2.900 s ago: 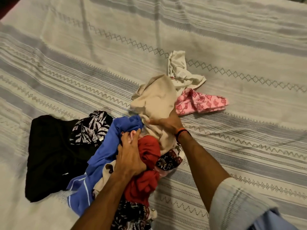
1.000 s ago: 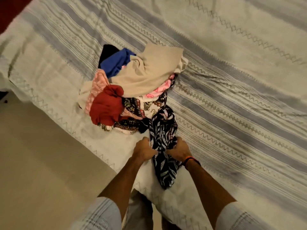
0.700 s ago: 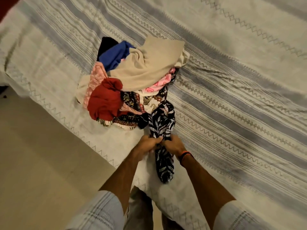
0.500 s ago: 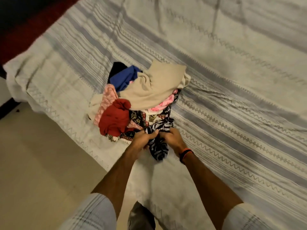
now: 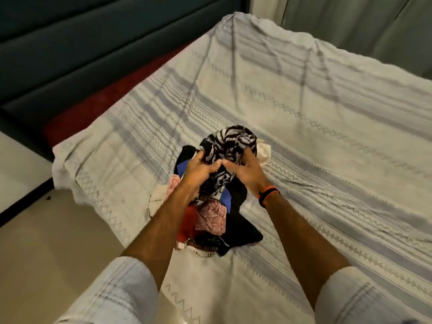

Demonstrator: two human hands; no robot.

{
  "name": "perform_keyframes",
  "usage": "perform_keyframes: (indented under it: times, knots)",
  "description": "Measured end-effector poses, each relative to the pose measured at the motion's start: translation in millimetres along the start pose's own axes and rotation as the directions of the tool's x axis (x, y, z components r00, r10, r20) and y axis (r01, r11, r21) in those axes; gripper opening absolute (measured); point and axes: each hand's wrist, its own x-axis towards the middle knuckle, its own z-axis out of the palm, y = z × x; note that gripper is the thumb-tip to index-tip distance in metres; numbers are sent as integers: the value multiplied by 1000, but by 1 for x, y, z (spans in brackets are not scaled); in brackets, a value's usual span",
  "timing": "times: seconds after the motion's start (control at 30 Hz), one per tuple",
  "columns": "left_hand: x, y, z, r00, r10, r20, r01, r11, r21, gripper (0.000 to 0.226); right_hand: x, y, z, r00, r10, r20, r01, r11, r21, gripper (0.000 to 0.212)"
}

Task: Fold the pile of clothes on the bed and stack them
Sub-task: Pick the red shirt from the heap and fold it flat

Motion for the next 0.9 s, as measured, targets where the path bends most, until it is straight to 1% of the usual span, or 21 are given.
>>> perform_keyframes:
  times: [0.03, 0.07, 0.1, 0.13, 0.2, 0.27, 0.3, 0.33, 0.43, 0.53, 0.63, 0.73, 0.83, 0.9]
  knots:
    - [6, -15, -9, 999, -30, -18, 33, 981, 189, 36, -1, 11, -3, 997, 58, 56, -46, 981, -188, 80]
    - [10, -31, -16, 996, -85, -23, 87, 927, 364, 37, -4, 22, -5, 987, 130, 96, -89, 934, -345, 89]
    - [12, -47, -23, 988, -156, -24, 148, 864, 481, 38, -8, 34, -8, 974, 198, 115, -127, 884, -450, 90]
    - [13, -62, -30, 978, -209, -17, 184, 816, 547, 37, -14, 44, -10, 959, 259, 113, -171, 850, -499, 85]
    - [11, -80, -39, 967, -255, -15, 210, 761, 614, 34, -22, 59, -12, 924, 366, 110, -272, 831, -486, 73]
    - [12, -91, -44, 969, -241, -44, 214, 744, 632, 47, -25, 64, -11, 878, 465, 115, -375, 817, -438, 68]
    - [9, -91, -44, 970, -235, -65, 224, 752, 620, 56, -24, 67, -11, 874, 474, 108, -388, 814, -433, 64]
    - [5, -91, -43, 971, -226, -81, 227, 759, 610, 61, -27, 65, -10, 885, 455, 96, -368, 812, -454, 58]
    - [-5, -87, -41, 979, -185, -84, 196, 753, 628, 58, -32, 57, -7, 927, 374, 37, -310, 815, -490, 45]
    - [-25, -81, -44, 986, -151, -76, 164, 744, 647, 53, -41, 51, -2, 940, 338, 34, -277, 822, -498, 35]
    - [-48, -84, -57, 983, -136, -125, 185, 706, 684, 50, -48, 61, 10, 947, 320, 30, -266, 833, -486, 23]
    - [-62, -92, -75, 979, -132, -158, 205, 696, 688, 48, -63, 67, 28, 937, 340, 77, -265, 840, -474, 26]
    - [-63, -97, -91, 971, -156, -179, 237, 703, 671, 50, -69, 76, 45, 936, 342, 84, -259, 830, -495, 27]
    - [-58, -99, -98, 972, -147, -185, 234, 714, 660, 53, -70, 79, 55, 935, 344, 88, -253, 819, -515, 27]
